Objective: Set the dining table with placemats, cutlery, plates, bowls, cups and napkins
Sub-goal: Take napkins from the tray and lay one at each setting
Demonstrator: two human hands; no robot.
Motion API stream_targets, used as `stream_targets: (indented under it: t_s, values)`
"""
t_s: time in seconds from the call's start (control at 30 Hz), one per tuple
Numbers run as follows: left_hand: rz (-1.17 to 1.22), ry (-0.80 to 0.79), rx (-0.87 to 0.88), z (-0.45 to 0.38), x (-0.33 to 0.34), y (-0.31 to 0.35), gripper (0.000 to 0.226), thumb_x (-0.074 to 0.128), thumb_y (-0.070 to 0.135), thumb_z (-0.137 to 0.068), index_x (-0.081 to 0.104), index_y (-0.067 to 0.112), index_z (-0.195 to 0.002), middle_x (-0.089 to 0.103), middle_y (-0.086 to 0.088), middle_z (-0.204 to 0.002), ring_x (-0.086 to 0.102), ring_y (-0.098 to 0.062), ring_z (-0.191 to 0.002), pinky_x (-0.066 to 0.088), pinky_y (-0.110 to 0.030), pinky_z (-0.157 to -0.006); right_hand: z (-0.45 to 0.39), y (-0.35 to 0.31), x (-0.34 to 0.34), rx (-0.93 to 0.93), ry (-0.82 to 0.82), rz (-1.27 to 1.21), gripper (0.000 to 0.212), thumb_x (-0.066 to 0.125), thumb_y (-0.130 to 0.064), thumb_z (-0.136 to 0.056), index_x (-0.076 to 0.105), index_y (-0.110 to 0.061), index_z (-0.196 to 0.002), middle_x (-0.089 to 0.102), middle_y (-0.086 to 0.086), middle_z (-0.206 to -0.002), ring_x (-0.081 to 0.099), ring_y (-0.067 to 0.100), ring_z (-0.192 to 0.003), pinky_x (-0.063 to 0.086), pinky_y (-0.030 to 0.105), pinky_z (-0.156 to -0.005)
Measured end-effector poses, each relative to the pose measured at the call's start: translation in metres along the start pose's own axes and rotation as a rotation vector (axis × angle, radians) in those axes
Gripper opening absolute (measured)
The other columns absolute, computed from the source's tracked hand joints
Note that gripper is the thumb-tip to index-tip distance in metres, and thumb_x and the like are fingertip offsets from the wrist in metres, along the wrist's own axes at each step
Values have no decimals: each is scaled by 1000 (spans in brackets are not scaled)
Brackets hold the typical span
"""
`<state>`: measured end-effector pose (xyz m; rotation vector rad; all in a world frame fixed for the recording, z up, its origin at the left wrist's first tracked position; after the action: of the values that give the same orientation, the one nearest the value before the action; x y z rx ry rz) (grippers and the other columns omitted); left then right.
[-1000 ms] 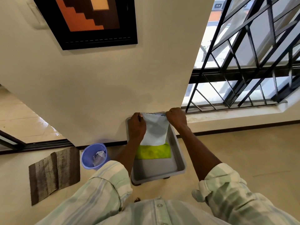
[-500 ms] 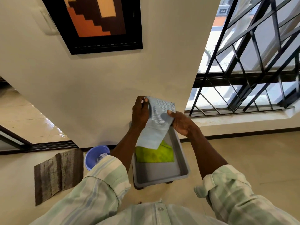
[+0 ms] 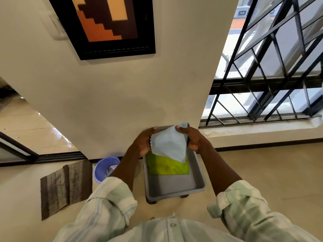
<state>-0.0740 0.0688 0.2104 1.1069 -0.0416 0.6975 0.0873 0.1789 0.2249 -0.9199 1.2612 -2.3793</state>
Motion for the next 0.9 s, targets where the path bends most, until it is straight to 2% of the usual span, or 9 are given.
stream_targets:
  t_s: [0.03,0.17,0.3,0.37,0.43,0.5,0.6,0.73,0.9]
  values:
    - [-7,16,2,-3,-2,-7,10,57,15,-94,66,12,-99,74,-3,-81,69,-15,-68,55,-23,-62,0,4,-5,19,23,-5,11,63,-10,-92,66,-5,-100,73,11,-92,70,24,-85,59,34,-75]
    - [-137,112,66,-16,-10,-18,47,72,3,-81,59,18,-123,69,-8,-103,66,-22,-85,53,-34,-80,-1,18,-21,90,109,61,15,65,-12,-89,67,-4,-102,73,11,-92,69,24,-85,57,35,-78]
    - [-210,106,65,-22,-15,-22,49,73,-2,-77,63,16,-121,67,-8,-105,62,-24,-91,50,-37,-84,0,22,-36,114,310,112,17,71,-2,-83,64,0,-99,68,13,-88,65,22,-73,53,26,-52]
    - [-221,95,58,-21,-13,-23,40,70,-4,-80,65,12,-117,67,-4,-98,61,-21,-90,50,-32,-80,0,23,-42,92,386,147,17,72,0,-82,63,-1,-97,67,12,-84,64,20,-68,49,23,-48]
    - [-205,102,54,-20,-12,-26,32,69,0,-82,68,10,-112,68,-3,-93,62,-20,-87,51,-26,-74,-1,27,-47,46,406,154,22,73,1,-80,62,-5,-99,66,13,-89,64,21,-75,52,26,-55]
    - [-186,131,64,-21,-12,-27,23,67,4,-85,70,11,-107,70,0,-87,63,-16,-81,51,-23,-70,-3,31,-51,-14,420,172,32,73,3,-78,61,-12,-103,64,14,-100,63,26,-88,58,36,-75]
    - [-182,156,96,-25,-15,-27,16,64,4,-87,72,15,-95,73,8,-76,63,-15,-78,49,-24,-71,-5,31,-52,-100,425,304,36,70,8,-75,68,-19,-98,66,15,-111,64,33,-103,54,47,-94]
    - [-176,177,156,-24,-16,-21,15,70,1,-83,72,15,-87,73,8,-71,64,-12,-72,51,-20,-63,-6,28,-49,-153,418,476,33,72,11,-72,70,-13,-94,70,15,-105,64,32,-103,53,45,-95]
    - [-212,219,246,-22,-20,-13,12,75,3,-79,75,14,-84,73,2,-76,64,-17,-77,49,-29,-71,-5,22,-44,-224,417,629,32,73,8,-70,69,-12,-95,70,10,-92,64,25,-86,54,43,-84]
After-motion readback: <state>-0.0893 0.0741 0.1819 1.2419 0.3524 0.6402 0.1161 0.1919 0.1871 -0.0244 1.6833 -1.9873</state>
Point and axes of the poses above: each hand's wrist, its own z-axis away from the middle knuckle, its own x-axis out of the palm, y = z × x, the point moved 4 cm from there along -z, towards the middle knuckle
